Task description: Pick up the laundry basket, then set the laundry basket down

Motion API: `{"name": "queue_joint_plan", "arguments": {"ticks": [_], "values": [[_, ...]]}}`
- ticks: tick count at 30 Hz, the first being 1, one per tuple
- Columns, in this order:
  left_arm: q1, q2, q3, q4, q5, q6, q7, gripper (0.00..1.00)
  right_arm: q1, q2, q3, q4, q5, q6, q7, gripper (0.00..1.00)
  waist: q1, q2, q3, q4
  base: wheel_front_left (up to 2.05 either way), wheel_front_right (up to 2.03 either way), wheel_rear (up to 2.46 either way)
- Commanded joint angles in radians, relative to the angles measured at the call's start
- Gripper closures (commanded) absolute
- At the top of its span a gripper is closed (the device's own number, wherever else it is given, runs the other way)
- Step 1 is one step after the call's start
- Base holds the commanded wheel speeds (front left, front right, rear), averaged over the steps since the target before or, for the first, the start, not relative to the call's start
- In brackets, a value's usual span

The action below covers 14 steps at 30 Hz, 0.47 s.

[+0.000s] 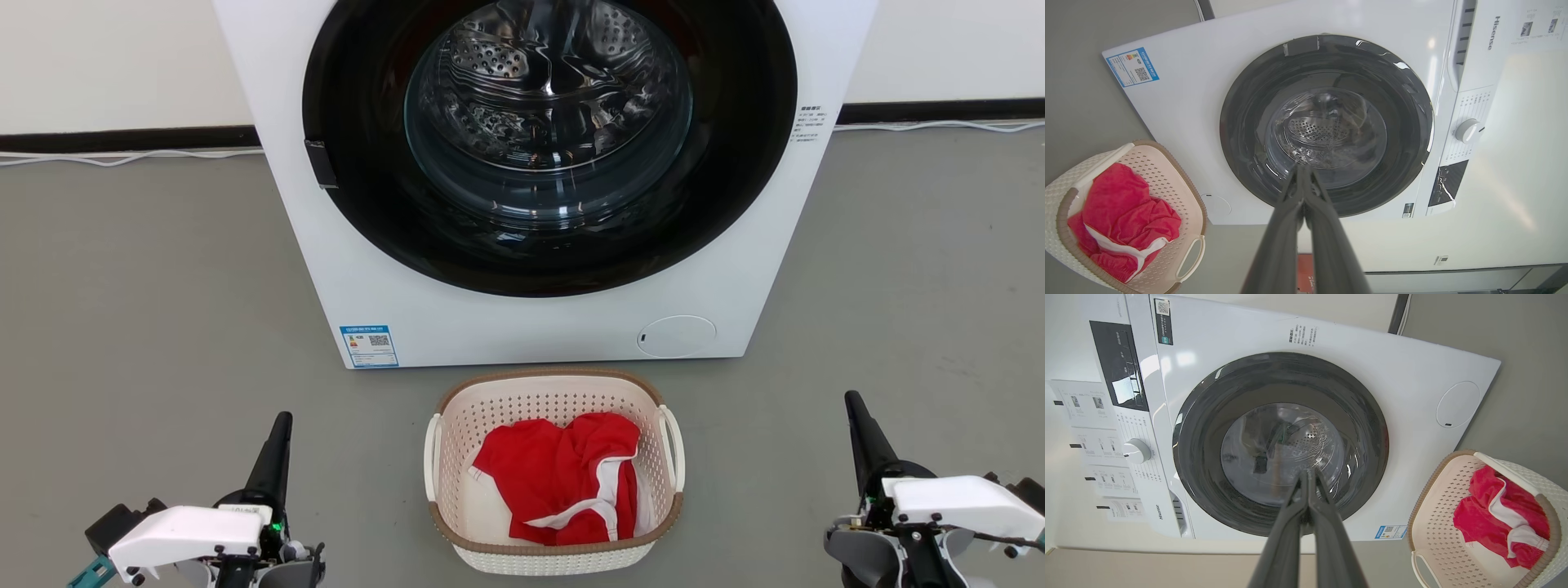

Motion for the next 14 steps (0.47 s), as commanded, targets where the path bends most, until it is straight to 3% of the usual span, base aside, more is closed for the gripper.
{"name": "queue_joint_plan", "arguments": {"ticks": [1,14], "values": [[-0.021,0.014,0.029,-0.037,-0.03,-0.014,0.009,1.0,-0.006,-0.009,0.017,-0.042,0.035,0.007,0.015,1.0,0.0,0.0,0.0,0.0,0.0,0.0,0.0],[-0.017,0.016,0.034,-0.067,-0.159,-0.023,0.045,1.0,0.009,-0.01,0.018,-0.079,0.202,0.007,0.05,1.0,-0.0001,0.0,-0.001,0.001,0.0,0.0,0.0]]}}
